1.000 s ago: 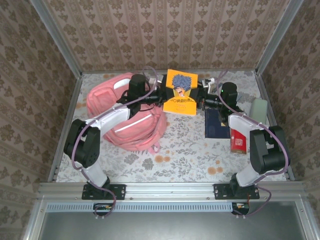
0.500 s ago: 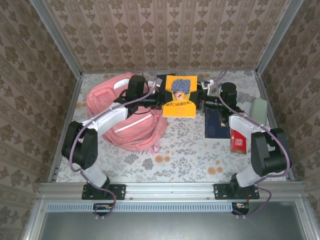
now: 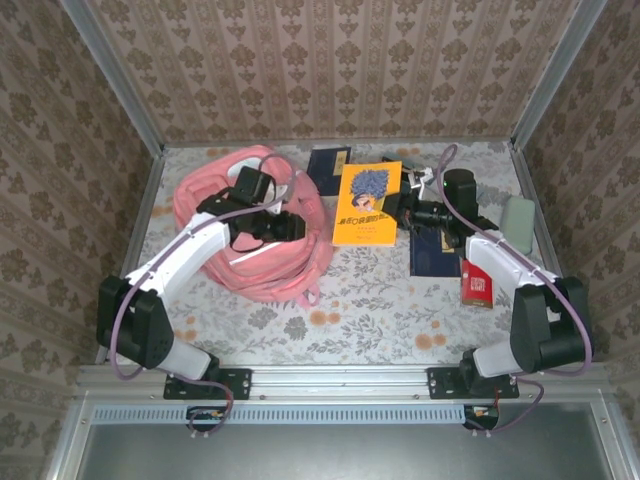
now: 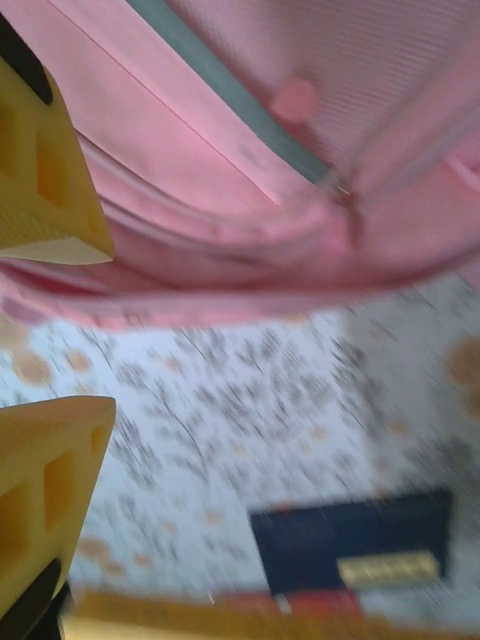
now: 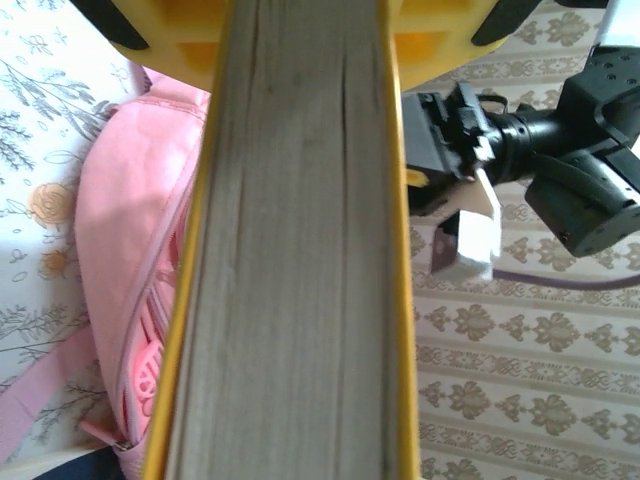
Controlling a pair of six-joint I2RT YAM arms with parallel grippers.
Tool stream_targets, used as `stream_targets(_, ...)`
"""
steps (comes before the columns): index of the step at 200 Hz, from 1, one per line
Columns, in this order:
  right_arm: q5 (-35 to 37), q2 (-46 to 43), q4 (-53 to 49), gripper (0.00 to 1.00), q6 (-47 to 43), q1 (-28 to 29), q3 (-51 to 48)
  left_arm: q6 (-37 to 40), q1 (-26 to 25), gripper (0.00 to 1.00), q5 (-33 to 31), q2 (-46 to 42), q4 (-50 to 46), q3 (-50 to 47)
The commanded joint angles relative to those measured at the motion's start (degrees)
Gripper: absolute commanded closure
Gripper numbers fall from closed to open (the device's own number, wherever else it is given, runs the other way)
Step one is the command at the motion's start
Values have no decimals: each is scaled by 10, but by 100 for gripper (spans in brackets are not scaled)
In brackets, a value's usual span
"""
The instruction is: Pack the student bag
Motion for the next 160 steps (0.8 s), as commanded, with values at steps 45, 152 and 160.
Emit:
stream_targets(45, 9, -32, -10, 100, -25, -3, -7, 128, -109, 57, -298, 77, -82, 8)
stream_targets(152, 14, -42, -13, 100, -27, -3, -24, 174, -155, 46, -468, 198, -91, 63)
stream_targets(160, 14, -42, -13, 100, -26, -4, -23, 174, -155, 46, -469, 205, -92, 61)
